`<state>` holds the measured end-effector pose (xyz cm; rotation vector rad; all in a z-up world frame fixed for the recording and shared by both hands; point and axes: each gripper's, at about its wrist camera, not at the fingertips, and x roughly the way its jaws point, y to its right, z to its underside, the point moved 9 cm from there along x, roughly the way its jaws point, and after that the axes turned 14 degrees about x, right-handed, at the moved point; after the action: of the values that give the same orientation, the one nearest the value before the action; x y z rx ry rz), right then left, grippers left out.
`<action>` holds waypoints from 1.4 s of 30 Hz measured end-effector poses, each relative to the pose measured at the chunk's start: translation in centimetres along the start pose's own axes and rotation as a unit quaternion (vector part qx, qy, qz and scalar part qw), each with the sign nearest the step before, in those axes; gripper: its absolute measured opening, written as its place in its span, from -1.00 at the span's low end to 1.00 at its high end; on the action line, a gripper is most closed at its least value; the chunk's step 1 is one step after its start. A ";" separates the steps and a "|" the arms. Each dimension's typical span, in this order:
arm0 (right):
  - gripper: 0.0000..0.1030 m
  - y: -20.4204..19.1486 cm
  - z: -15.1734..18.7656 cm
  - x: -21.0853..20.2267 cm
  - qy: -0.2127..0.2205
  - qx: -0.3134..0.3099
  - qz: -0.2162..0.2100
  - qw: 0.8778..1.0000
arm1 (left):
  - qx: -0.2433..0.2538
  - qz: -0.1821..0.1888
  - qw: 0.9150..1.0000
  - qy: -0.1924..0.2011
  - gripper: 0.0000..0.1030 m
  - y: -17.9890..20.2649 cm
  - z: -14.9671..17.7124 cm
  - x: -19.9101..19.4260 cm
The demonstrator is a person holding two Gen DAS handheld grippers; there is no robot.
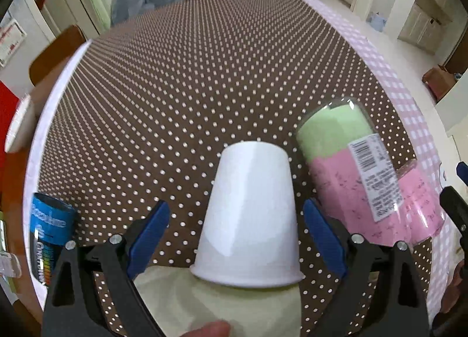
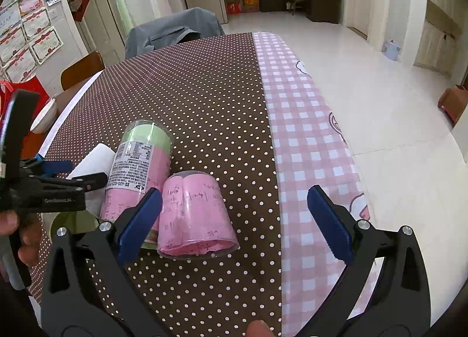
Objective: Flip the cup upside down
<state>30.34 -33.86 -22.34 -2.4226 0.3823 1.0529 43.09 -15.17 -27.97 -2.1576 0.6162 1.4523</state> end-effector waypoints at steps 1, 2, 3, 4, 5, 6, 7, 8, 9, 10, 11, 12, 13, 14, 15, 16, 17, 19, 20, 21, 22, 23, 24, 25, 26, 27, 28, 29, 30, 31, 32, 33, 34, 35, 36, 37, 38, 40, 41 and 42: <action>0.88 0.0 0.0 0.0 0.000 0.000 -0.001 1.000 | -0.005 0.007 1.000 -0.008 0.75 -0.1 0.0 0.5; 0.88 0.0 0.0 0.0 0.000 0.000 -0.001 1.000 | -0.008 0.013 1.000 -0.011 0.73 -0.1 0.0 0.7; 0.88 0.0 0.1 -0.1 0.000 0.000 -0.002 1.000 | -0.011 0.017 1.000 -0.010 0.60 -0.3 -0.1 0.7; 0.88 0.1 0.1 -0.1 0.000 0.001 -0.002 1.000 | -0.014 0.022 1.000 -0.012 0.44 -0.4 -0.2 0.8; 0.88 0.1 0.1 -0.2 0.001 0.002 -0.001 1.000 | -0.014 0.026 1.000 -0.004 0.35 -0.3 -0.4 0.9; 0.88 0.2 0.2 -0.3 0.001 0.004 -0.001 1.000 | -0.012 0.029 1.000 -0.005 0.21 -0.3 -0.5 0.9; 0.88 0.2 0.2 -0.5 0.002 0.005 -0.001 1.000 | -0.009 0.029 1.000 -0.005 0.21 -0.3 -0.5 1.0; 0.88 0.3 0.2 -0.6 0.002 0.006 -0.001 1.000 | -0.006 0.029 1.000 -0.004 0.21 -0.3 -0.6 1.0; 0.88 0.2 0.3 -0.8 0.004 0.006 -0.001 1.000 | -0.004 0.030 1.000 0.000 0.21 -0.4 -0.6 0.8; 0.88 0.2 0.3 -1.0 0.005 0.006 -0.002 1.000 | -0.005 0.032 0.999 0.001 0.21 -0.4 -0.6 0.7; 0.88 0.2 0.3 -1.2 0.006 0.006 -0.002 1.000 | -0.006 0.033 0.999 0.004 0.21 -0.5 -0.6 0.5; 0.88 0.2 0.3 -1.5 0.008 0.006 -0.002 1.000 | -0.008 0.034 0.999 0.011 0.21 -0.6 -0.7 0.1; 0.88 0.1 0.3 -1.7 0.010 0.006 -0.003 1.000 | -0.010 0.035 0.999 0.017 0.21 -0.9 -0.4 -0.4; 0.88 0.1 0.3 -1.9 0.012 0.007 -0.003 1.000 | -0.011 0.036 0.999 0.024 0.21 -1.1 -0.4 -1.0; 0.88 0.0 0.3 -2.3 0.015 0.007 -0.004 1.000 | -0.012 0.037 0.999 0.032 0.21 -1.2 -0.5 -1.6; 0.88 -0.1 0.4 -2.6 0.017 0.007 -0.005 1.000 | -0.010 0.035 0.998 0.042 0.21 -1.3 -0.6 -2.5; 0.88 -0.2 0.4 -2.8 0.019 0.007 -0.006 1.000 | -0.009 0.032 0.998 0.048 0.21 -1.4 -0.6 -3.1; 0.88 -0.6 0.4 -3.7 0.025 0.005 -0.009 1.000 | -0.007 0.029 0.998 0.064 0.21 -1.5 -0.6 -4.8; 0.88 -0.7 0.5 -3.9 0.027 0.005 -0.010 1.000 | -0.006 0.029 0.997 0.070 0.21 -1.4 -0.5 -5.5; 0.88 -0.9 0.5 -4.3 0.030 0.004 -0.012 0.999 | -0.001 0.025 0.997 0.079 0.21 -1.4 -0.5 -6.2; 0.88 -1.1 0.6 -4.8 0.033 0.003 -0.014 0.999 | -0.001 0.023 0.996 0.087 0.21 -1.3 -0.4 -7.2; 0.88 -1.2 0.7 -5.2 0.036 0.001 -0.016 0.999 | -0.001 0.022 0.995 0.093 0.21 -1.5 -0.2 -7.7; 0.88 -1.4 0.8 -5.5 0.038 0.000 -0.017 0.999 | 0.001 0.020 0.995 0.096 0.21 -1.5 0.0 -8.3; 0.88 -1.5 1.0 -6.0 0.040 -0.001 -0.019 0.999 | 0.003 0.019 0.995 0.102 0.21 -1.4 0.3 -9.1; 0.88 -1.6 1.1 -6.3 0.042 -0.001 -0.020 0.999 | 0.005 0.020 0.994 0.107 0.21 -1.1 0.5 -9.9; 0.88 -1.7 1.2 -6.6 0.044 -0.002 -0.022 0.999 | 0.007 0.020 0.993 0.112 0.21 -0.9 0.8 -10.5; 0.88 -1.8 1.4 -7.0 0.046 -0.002 -0.023 0.999 | 0.010 0.020 0.993 0.119 0.21 -0.6 1.2 -11.5; 0.88 -1.8 1.6 -7.3 0.048 -0.001 -0.025 0.999 | 0.011 0.020 0.992 0.123 0.21 -0.1 1.2 -12.4; 0.88 -1.9 1.7 -7.6 0.049 -0.001 -0.027 0.998 | 0.013 0.020 0.991 0.128 0.21 0.2 1.7 -13.1; 0.88 -2.1 2.0 -8.0 0.050 -0.002 -0.029 0.998 | 0.014 0.020 0.991 0.132 0.21 0.5 2.1 -13.4; 0.88 -2.1 2.2 -8.3 0.052 -0.003 -0.031 0.998 | 0.016 0.021 0.990 0.135 0.21 0.8 2.6 -14.0; 0.88 -2.2 2.4 -8.6 0.053 -0.003 -0.033 0.998 | 0.016 0.022 0.990 0.139 0.21 1.0 3.2 -14.5; 0.88 -2.3 2.8 -8.9 0.054 -0.004 -0.035 0.998 | 0.017 0.022 0.990 0.141 0.21 1.2 3.8 -14.6; 0.88 -2.3 3.1 -9.2 0.054 -0.005 -0.037 0.998 | 0.016 0.023 0.989 0.144 0.21 1.5 4.5 -14.8; 0.88 -2.4 3.4 -9.4 0.055 -0.006 -0.038 0.998 | 0.016 0.024 0.989 0.144 0.21 1.7 4.9 -15.0; 0.88 -2.4 3.7 -9.6 0.054 -0.006 -0.039 0.998 | 0.017 0.026 0.989 0.145 0.21 2.1 5.7 -15.1; 0.88 -2.3 4.0 -9.8 0.054 -0.005 -0.040 0.998 | 0.017 0.028 0.989 0.146 0.21 2.5 6.3 -15.2; 0.88 -2.3 4.9 -10.1 0.053 -0.006 -0.042 0.998 | 0.017 0.033 0.989 0.145 0.21 3.3 7.7 -15.2; 0.88 -2.2 5.3 -10.3 0.052 -0.005 -0.042 0.998 | 0.017 0.036 0.989 0.143 0.21 3.8 8.5 -15.1; 0.88 -2.2 5.8 -10.5 0.051 -0.005 -0.043 0.998 | 0.017 0.040 0.989 0.141 0.21 4.4 9.2 -14.9</action>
<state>20.75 -28.32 -17.34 -2.4845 0.3041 0.8996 28.75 -11.53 -17.64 -2.3548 0.8277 1.1729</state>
